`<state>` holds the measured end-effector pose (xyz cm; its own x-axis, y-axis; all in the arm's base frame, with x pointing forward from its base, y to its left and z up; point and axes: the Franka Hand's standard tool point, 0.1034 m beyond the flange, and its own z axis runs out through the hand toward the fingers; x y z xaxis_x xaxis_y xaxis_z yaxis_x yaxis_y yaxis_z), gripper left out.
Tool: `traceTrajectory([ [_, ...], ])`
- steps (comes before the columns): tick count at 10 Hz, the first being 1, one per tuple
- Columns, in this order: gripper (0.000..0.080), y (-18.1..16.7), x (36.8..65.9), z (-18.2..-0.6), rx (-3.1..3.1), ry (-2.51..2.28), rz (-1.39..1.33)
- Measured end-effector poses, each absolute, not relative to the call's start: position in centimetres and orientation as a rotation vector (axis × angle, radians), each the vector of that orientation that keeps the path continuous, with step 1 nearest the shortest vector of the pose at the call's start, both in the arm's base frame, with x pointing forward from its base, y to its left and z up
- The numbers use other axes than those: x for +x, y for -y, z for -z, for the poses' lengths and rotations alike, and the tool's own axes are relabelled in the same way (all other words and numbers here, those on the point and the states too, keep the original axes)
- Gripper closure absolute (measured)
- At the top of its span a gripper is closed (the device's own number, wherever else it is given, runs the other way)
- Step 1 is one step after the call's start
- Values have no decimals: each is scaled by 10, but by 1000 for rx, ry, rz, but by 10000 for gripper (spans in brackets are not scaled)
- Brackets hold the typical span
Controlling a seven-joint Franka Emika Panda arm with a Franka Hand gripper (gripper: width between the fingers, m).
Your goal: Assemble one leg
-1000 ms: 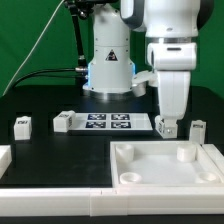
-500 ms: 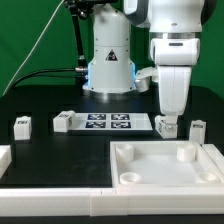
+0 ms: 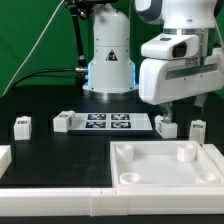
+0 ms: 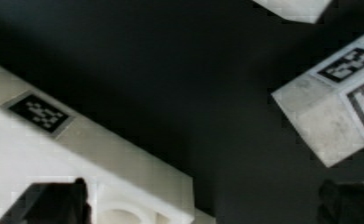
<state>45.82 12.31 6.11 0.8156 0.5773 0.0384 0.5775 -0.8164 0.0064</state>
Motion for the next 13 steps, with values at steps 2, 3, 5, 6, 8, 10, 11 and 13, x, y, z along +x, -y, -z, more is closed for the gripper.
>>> traceTrajectory([
  [2, 150, -143, 453, -60, -3079, 454, 49],
  [3, 150, -155, 449, -59, -3091, 232, 36],
  [5, 150, -170, 445, -56, -3070, -149, 8],
  [6, 150, -168, 446, -55, -3046, -296, -5],
  [8, 150, -173, 444, -55, -3011, -499, -21],
  [10, 150, -169, 443, -55, -3020, -478, -72],
  [11, 150, -170, 443, -55, -3019, -481, -68],
  [13, 150, -160, 435, -51, -3017, -424, -316],
])
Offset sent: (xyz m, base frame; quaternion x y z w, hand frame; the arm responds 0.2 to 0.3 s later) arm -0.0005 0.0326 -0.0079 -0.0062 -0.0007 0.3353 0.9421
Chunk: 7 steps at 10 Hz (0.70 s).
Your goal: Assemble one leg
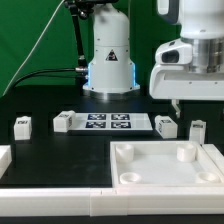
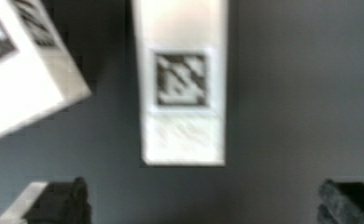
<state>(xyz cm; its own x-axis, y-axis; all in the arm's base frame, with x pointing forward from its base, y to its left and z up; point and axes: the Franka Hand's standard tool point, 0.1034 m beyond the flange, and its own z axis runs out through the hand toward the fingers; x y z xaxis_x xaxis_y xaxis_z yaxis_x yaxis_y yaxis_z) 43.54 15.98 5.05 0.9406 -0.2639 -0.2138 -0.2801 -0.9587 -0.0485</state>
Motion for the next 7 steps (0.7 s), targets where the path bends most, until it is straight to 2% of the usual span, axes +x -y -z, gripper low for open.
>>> traceTrajectory([
  [7, 150, -160, 436, -43, -2807, -371, -1120],
])
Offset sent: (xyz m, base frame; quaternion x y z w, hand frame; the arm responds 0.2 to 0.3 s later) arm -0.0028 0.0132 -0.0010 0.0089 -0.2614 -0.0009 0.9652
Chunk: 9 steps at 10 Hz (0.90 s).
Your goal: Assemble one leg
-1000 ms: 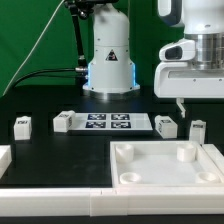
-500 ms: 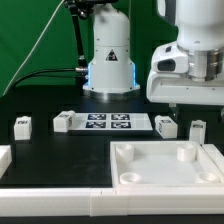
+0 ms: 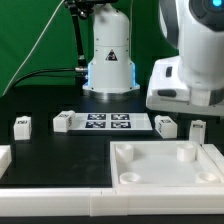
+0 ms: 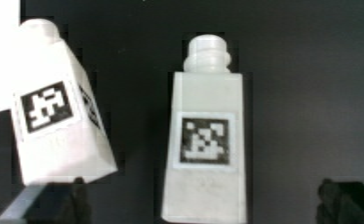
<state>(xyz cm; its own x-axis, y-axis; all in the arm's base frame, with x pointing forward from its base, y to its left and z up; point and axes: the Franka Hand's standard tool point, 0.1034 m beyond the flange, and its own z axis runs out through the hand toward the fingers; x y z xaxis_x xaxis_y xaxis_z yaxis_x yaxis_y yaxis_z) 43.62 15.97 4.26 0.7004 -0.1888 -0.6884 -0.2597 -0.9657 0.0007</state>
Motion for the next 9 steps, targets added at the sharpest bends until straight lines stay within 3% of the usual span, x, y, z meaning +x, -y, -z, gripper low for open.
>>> traceTrajectory([
  [1, 150, -160, 433, -44, -2756, -335, -1250],
  [6, 150, -170, 428, -22, -2782, -329, -1206],
  [9, 150, -175, 421, -19, -2785, -312, -1220],
])
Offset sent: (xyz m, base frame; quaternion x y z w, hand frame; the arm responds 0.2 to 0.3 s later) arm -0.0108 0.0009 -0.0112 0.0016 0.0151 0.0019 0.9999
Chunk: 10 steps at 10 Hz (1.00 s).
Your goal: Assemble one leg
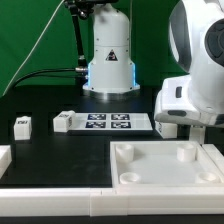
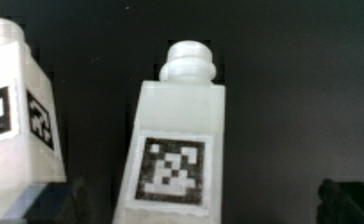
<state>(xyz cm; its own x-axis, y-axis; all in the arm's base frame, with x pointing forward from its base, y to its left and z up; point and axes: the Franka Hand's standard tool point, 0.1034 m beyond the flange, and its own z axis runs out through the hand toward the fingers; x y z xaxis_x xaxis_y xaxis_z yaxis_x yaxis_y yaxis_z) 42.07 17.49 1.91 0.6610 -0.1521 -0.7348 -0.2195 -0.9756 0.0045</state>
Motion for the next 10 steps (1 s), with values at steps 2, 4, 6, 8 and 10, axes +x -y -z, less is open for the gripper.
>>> traceTrajectory([
  [2, 150, -168, 414, -19, -2760, -306, -1281],
  [4, 150, -163, 409, -17, -2740, -312, -1318],
  [6, 150, -162, 408, -12, -2704, -309, -1392],
  [8, 279, -164, 407, -12, -2708, -305, -1393],
  [10, 511, -164, 407, -12, -2707, -304, -1394],
])
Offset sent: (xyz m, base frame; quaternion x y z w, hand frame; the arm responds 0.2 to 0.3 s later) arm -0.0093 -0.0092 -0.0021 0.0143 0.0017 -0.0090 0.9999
